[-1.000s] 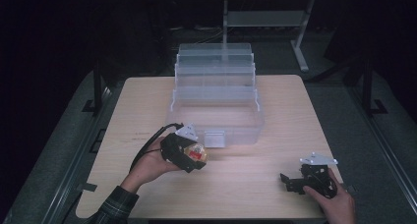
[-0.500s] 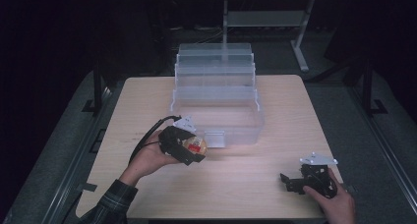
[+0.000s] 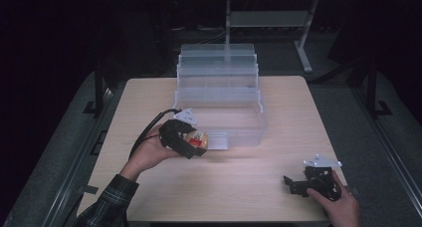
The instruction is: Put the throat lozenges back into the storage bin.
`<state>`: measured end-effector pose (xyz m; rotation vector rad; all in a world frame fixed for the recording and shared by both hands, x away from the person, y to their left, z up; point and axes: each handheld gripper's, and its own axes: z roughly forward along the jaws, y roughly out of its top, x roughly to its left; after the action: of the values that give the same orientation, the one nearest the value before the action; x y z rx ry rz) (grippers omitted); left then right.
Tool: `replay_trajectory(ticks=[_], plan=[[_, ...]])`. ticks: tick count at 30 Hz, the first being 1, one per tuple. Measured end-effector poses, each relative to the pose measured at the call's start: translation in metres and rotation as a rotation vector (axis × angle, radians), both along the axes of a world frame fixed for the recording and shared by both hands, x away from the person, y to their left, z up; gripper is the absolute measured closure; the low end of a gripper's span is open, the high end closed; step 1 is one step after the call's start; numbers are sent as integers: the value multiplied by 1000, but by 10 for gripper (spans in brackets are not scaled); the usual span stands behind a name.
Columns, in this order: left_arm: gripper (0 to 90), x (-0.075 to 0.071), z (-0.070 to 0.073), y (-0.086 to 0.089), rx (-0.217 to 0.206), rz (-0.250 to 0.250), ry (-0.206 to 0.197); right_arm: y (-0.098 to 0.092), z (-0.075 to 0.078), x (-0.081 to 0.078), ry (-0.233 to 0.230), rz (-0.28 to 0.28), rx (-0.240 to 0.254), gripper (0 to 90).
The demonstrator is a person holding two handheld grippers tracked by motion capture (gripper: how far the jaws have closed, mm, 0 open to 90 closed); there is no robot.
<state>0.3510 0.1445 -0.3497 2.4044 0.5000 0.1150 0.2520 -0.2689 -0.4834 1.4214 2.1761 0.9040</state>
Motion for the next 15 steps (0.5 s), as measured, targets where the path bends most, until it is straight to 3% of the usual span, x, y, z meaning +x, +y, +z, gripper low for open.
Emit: replay_trajectory(ticks=[15], plan=[[197, 19, 14, 5, 4, 37, -12, 0, 0, 0, 1, 1, 2, 0]])
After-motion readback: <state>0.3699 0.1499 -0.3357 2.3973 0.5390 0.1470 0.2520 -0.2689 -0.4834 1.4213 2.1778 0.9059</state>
